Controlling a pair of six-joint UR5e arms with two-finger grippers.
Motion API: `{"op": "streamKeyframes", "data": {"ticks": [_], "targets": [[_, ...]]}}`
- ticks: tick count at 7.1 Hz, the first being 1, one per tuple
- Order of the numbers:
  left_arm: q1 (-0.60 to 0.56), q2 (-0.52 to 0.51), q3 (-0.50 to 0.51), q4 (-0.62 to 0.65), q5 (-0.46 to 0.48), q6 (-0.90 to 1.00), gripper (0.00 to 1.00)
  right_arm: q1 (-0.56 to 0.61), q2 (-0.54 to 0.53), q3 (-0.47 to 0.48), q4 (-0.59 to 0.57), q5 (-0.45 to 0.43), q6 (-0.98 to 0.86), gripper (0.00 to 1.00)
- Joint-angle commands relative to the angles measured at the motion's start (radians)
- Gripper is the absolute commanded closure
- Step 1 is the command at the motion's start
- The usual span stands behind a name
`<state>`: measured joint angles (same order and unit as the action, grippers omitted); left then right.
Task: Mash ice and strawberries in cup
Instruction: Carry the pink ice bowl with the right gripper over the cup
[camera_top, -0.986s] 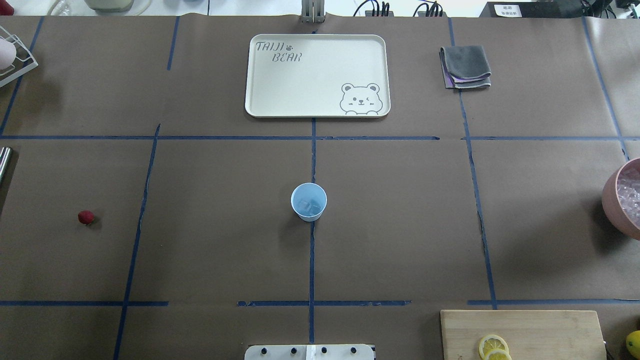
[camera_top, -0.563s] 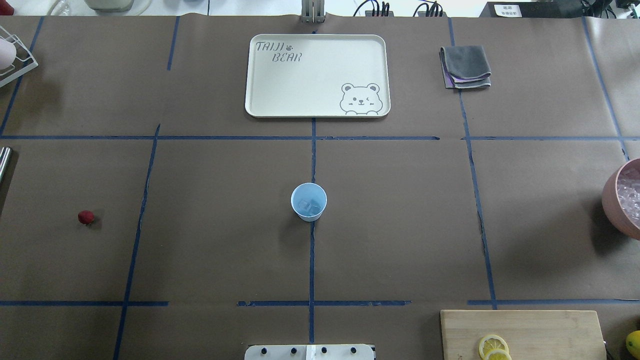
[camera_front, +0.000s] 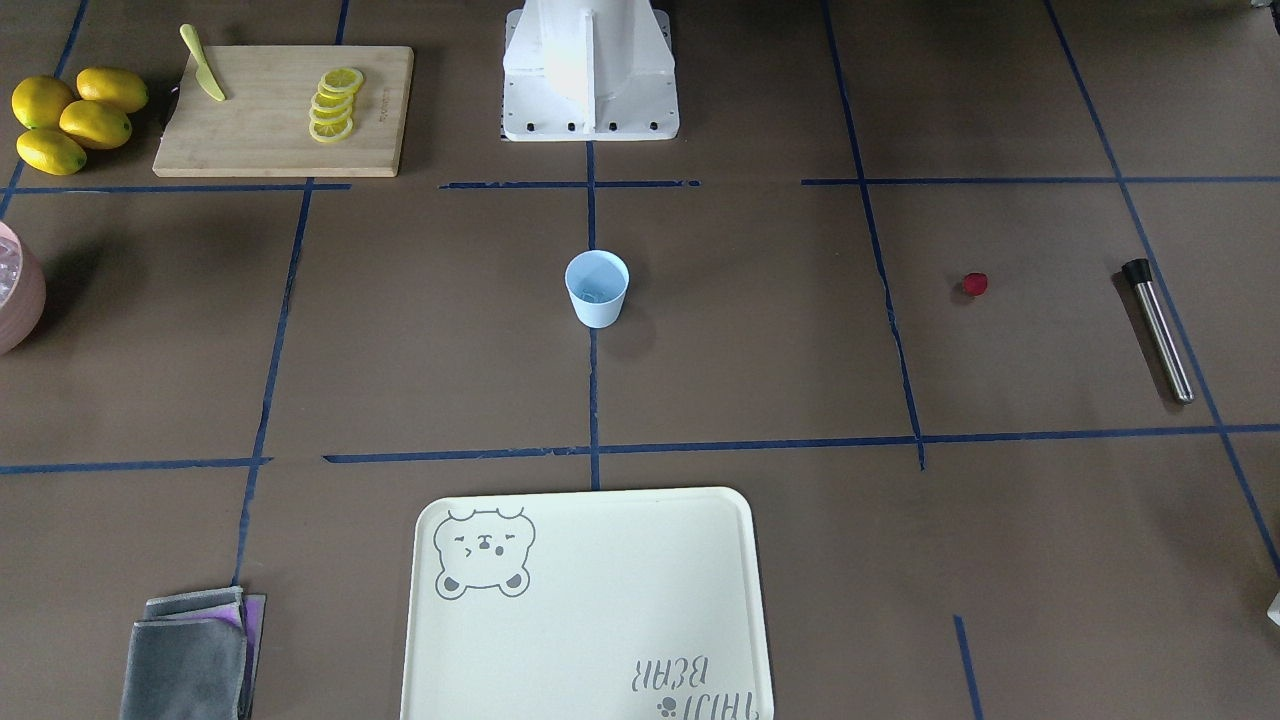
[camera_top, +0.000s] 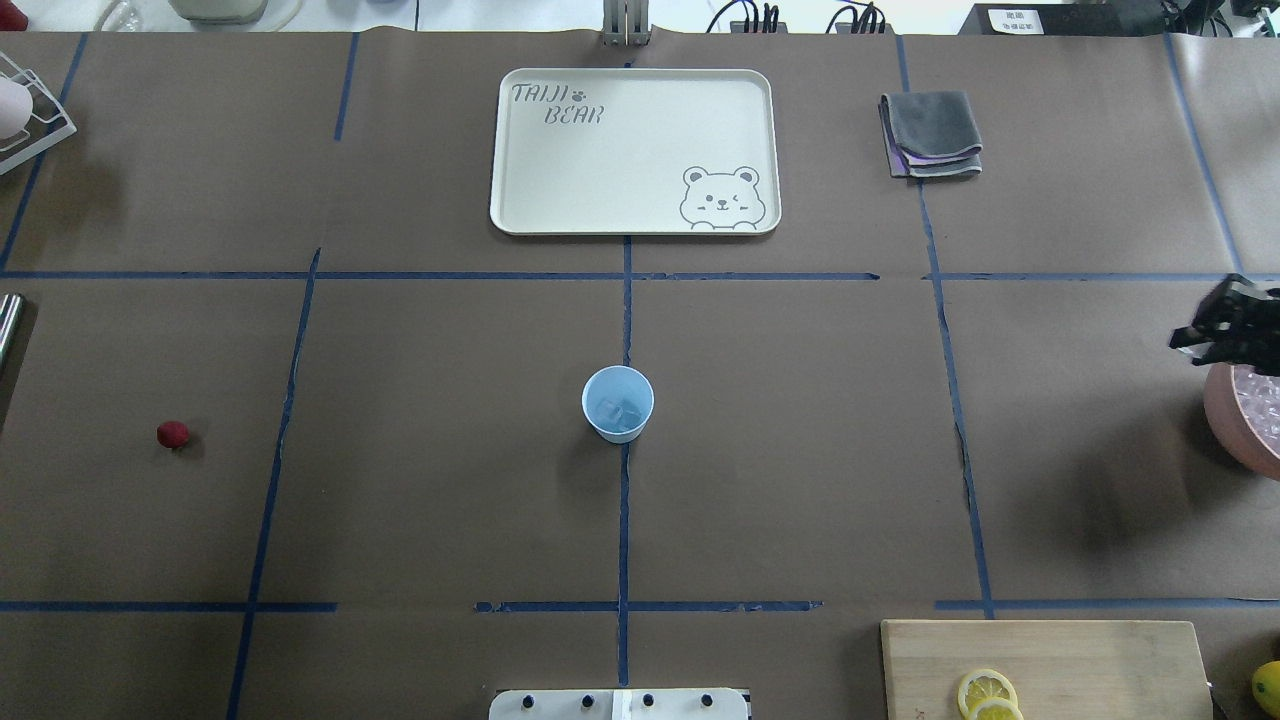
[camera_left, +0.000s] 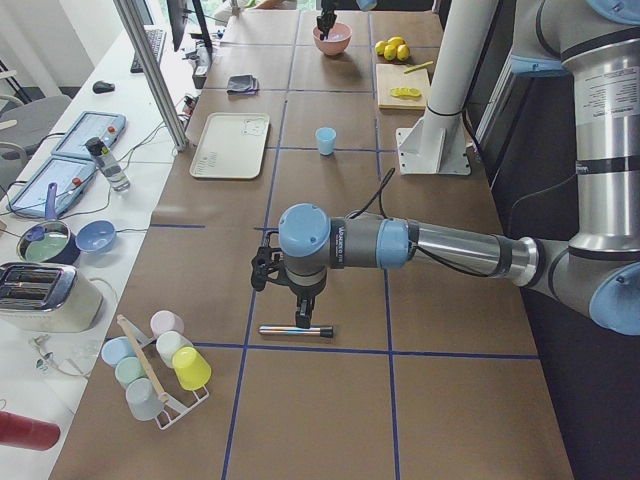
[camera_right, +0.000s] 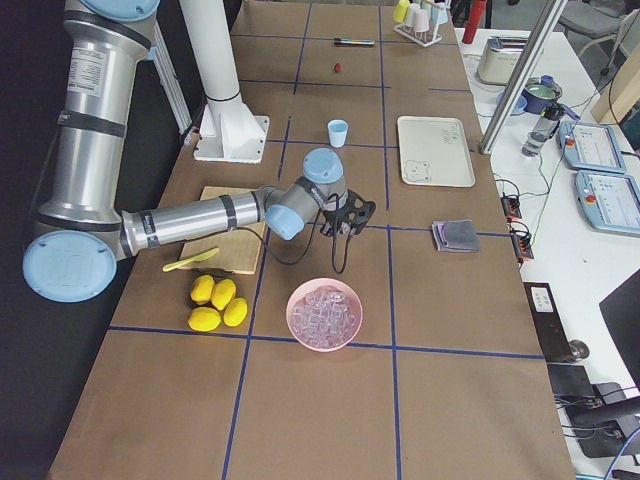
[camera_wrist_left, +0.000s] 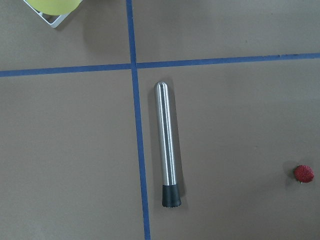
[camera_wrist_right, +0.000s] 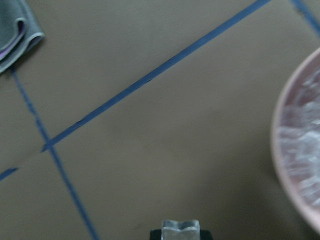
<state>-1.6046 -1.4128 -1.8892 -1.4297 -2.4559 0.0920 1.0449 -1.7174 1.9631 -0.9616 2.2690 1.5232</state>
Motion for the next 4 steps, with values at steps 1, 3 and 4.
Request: {"op": "streamKeyframes", "data": {"ticks": [1, 3, 4], "targets": [[0.000, 0.000, -0.001, 0.000, -0.002, 0.000, 0.00, -0.185, 0.253, 0.013, -0.021, 0.003, 0.290, 1.00], [0.000, 0.000, -0.002, 0.000, -0.002, 0.000, 0.00, -0.339, 0.501, -0.010, -0.205, -0.079, 0.357, 0.99], [0.000, 0.000, -0.002, 0.000, -0.002, 0.000, 0.00, -0.421, 0.619, -0.073, -0.256, -0.185, 0.394, 0.98]]}}
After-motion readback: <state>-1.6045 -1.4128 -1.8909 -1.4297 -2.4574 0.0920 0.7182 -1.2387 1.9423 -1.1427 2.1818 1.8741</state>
